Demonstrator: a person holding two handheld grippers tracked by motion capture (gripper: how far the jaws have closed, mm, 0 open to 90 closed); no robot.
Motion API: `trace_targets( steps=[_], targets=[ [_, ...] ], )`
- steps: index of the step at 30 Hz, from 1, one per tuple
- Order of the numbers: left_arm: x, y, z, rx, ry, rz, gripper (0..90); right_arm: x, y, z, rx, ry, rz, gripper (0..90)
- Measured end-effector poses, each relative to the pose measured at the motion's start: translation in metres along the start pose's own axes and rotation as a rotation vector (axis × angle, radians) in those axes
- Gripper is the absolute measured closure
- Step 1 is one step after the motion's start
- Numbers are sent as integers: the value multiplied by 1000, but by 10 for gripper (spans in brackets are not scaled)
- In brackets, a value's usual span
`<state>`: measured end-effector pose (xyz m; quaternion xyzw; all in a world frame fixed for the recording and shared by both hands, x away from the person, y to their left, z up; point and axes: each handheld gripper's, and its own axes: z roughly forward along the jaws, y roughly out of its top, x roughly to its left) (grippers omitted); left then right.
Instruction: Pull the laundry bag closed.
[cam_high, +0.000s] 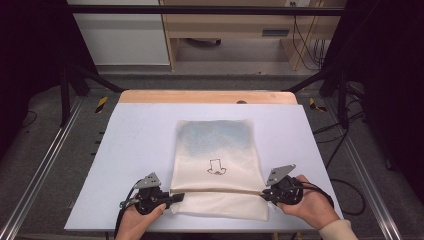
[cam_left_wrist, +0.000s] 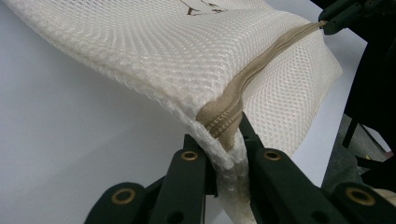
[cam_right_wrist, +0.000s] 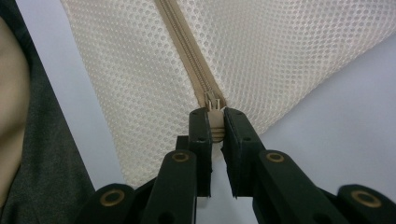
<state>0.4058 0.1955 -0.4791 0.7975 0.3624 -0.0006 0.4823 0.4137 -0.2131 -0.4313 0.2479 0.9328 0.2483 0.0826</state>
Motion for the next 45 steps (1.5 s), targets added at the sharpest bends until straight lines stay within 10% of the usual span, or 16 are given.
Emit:
trace_targets(
  steps=[24, 36, 45],
  targets=[
    [-5, 0, 0, 11, 11, 16, 834, -1, -9, -1, -16, -6, 35, 822],
    [-17, 3, -23, -19, 240, 48, 177, 1, 0, -6, -124, -80, 102, 352],
    [-8, 17, -42, -82, 352, 98, 52, -1, 20, -7, -232, -171, 195, 121]
  ],
)
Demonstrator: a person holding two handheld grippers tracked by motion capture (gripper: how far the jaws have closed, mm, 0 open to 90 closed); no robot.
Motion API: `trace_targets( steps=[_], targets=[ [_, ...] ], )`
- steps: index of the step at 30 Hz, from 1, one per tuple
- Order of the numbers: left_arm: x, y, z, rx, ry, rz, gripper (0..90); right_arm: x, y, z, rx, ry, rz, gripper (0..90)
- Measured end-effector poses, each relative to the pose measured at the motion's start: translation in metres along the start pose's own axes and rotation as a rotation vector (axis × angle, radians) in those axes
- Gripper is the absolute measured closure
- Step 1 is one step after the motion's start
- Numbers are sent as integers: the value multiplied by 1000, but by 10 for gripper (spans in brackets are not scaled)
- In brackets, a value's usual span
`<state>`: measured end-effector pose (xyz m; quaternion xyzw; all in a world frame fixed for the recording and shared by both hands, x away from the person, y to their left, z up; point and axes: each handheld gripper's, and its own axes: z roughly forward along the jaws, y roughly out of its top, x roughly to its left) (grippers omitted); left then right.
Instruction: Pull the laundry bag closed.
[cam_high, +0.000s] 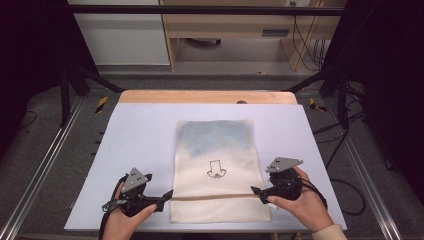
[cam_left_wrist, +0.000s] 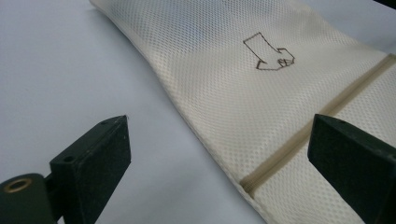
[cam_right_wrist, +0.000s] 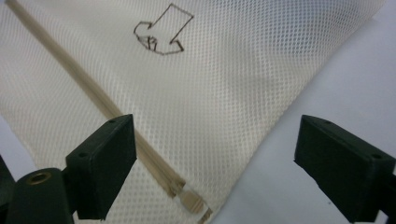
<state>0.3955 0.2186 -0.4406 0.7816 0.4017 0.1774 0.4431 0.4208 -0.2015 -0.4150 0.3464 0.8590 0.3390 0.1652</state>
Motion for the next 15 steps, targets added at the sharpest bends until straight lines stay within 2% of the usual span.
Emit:
trace_targets(
  steps=[2, 7, 12, 15],
  targets=[
    [3, 4, -1, -19, 20, 10, 49, -1, 6, 0, -35, -11, 17, 95],
    [8, 14, 0, -44, 36, 22, 39, -5, 16, 2, -101, -37, 44, 69],
    [20, 26, 1, -72, 73, 26, 39, -7, 27, 4, -188, -57, 77, 69],
    [28, 31, -1, -95, 86, 11, 38, -10, 32, 2, -228, -77, 95, 70]
  ],
)
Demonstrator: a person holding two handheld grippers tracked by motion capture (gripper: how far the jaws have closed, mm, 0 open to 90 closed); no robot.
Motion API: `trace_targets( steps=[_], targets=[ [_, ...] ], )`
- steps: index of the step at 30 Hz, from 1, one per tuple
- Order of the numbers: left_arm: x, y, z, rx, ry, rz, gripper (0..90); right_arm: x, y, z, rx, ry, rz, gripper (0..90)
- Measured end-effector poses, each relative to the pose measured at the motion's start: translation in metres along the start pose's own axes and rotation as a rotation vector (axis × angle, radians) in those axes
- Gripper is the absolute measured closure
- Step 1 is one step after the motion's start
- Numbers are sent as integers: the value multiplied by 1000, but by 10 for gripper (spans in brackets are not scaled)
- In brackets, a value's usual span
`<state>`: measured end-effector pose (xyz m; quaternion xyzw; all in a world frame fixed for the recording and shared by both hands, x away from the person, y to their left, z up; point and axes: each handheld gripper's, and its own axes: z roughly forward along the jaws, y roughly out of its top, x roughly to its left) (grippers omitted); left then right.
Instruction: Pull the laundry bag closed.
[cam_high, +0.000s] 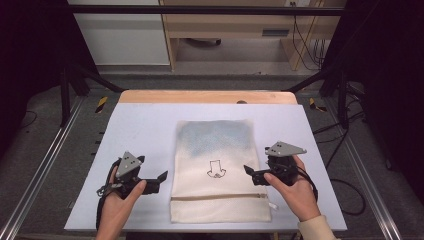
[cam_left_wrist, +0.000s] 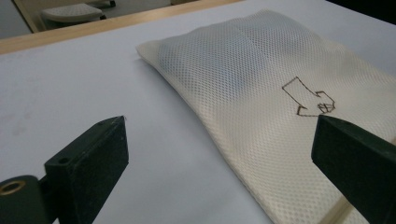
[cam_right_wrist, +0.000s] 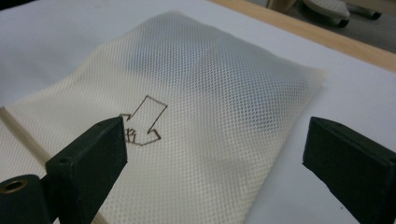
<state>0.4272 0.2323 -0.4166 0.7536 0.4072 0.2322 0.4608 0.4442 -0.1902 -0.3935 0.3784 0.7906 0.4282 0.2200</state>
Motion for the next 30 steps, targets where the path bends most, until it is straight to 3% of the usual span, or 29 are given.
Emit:
trace_targets(
  steps=[7, 11, 19, 30],
  targets=[
    [27, 1, -8, -44, 66, -5, 36, -17, 6, -6, -84, -65, 58, 65],
    [42, -3, -14, -51, 103, -17, 36, -29, 1, -11, -104, -106, 91, 65],
    [66, -14, -18, -69, 155, -29, 39, -50, -17, -17, -89, -183, 122, 68],
    [81, -28, -12, -46, 175, -19, 39, -75, -52, -19, -73, -238, 197, 79]
  ],
)
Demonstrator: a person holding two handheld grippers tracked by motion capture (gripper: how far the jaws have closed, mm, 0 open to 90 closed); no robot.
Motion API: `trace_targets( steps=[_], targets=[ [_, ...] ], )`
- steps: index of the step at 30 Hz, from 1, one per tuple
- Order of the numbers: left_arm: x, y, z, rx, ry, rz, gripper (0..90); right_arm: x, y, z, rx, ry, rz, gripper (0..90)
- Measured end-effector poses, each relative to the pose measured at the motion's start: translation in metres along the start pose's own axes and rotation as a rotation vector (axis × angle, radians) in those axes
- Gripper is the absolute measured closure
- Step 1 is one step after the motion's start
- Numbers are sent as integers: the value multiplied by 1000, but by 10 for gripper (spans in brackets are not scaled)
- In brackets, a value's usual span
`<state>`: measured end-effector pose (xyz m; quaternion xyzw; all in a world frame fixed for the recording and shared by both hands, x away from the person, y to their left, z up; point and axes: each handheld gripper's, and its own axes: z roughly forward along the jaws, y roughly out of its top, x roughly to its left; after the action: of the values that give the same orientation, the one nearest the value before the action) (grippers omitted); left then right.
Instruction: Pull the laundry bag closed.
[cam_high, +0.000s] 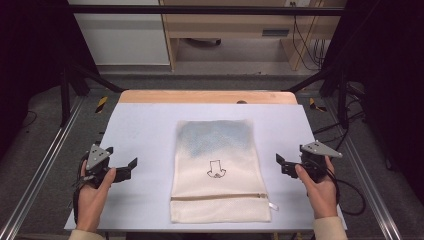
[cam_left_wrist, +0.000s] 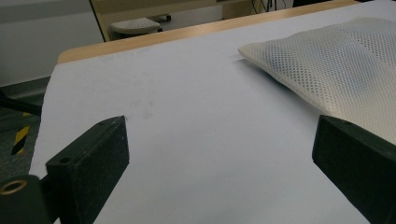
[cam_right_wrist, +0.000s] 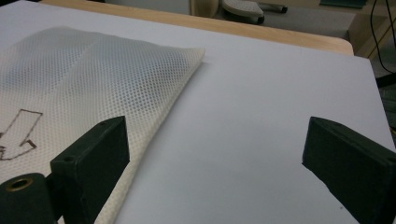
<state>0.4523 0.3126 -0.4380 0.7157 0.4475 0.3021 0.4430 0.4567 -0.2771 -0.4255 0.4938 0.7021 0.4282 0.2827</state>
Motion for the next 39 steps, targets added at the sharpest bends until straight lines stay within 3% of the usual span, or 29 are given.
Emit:
trace_targets(
  steps=[7, 19, 28, 33, 39],
  targets=[
    [7, -8, 5, 13, 11, 6, 38, -15, -20, 5, 13, -36, 7, 85],
    [16, -21, 12, 32, 22, 18, 38, -28, -43, 8, 19, -75, 35, 85],
    [17, -28, 20, 54, 4, 72, 35, -27, -50, 9, 14, -76, 28, 86],
    [16, -31, 23, 59, -11, 76, 33, -25, -55, 12, 18, -73, 19, 86],
    [19, -34, 26, 62, -19, 38, 33, -23, -58, 13, 28, -77, 12, 86]
  ],
)
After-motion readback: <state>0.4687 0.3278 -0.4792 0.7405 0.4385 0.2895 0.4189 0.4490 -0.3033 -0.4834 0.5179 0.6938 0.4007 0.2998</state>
